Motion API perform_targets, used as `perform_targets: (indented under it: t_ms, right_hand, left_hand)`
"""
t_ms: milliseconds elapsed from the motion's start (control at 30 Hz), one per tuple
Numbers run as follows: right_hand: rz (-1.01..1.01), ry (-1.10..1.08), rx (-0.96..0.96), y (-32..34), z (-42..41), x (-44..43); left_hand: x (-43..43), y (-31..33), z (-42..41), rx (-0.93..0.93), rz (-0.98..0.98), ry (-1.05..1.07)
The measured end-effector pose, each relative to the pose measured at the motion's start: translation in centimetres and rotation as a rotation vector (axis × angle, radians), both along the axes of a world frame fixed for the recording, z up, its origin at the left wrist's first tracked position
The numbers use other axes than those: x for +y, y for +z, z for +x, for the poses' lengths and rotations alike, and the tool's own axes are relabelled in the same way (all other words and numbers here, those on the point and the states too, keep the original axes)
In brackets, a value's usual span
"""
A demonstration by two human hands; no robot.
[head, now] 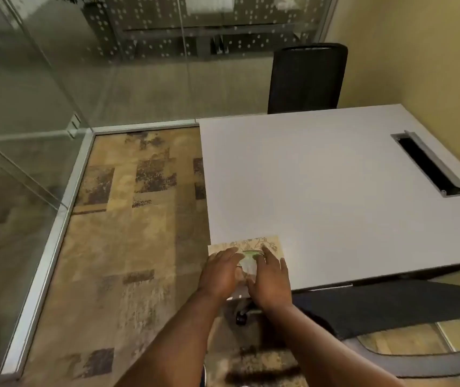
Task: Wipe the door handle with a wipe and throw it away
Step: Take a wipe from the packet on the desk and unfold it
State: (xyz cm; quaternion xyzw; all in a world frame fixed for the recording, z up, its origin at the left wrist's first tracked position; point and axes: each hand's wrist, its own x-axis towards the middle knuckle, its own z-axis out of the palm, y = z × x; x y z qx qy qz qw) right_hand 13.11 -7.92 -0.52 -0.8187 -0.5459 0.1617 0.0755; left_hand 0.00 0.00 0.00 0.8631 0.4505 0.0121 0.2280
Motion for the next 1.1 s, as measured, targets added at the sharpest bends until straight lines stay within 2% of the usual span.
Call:
perform_targets:
  t_ms: [233,500,733,800,933,1100]
  right_hand:
    - [-0.029,-0.092,0.017,-1.6,-0.8,1.0]
    - [0.146,-0.163,0.021,-1.3,-1.3,1.2]
    - [0.278,-0.185,0.142,2.1,-1.8,1.8]
    - [0.308,-0.203,0.199,2.9,-1.8,2.0]
    - [0.322,-0.297,0.458,4.6,-1.7,2.9]
    - [0.473,-0.422,0.697,7.2,-1.7,4.5]
  left_hand:
    - [1.8,-1.8,1.1,0.004,-0.01,-0.082]
    - [2.8,-1.9,0.8,-0.113,0.025,-0.114]
    - [3.4,1.0,0.0,-0.229,-0.027,-0.068]
    - [3.4,2.1,-0.2,-0.271,-0.046,-0.036]
    - [3.6,4.1,-0.2,-0.355,-0.124,0.071]
    - [3.5,6.3,-0.6,-0.453,-0.143,0.18]
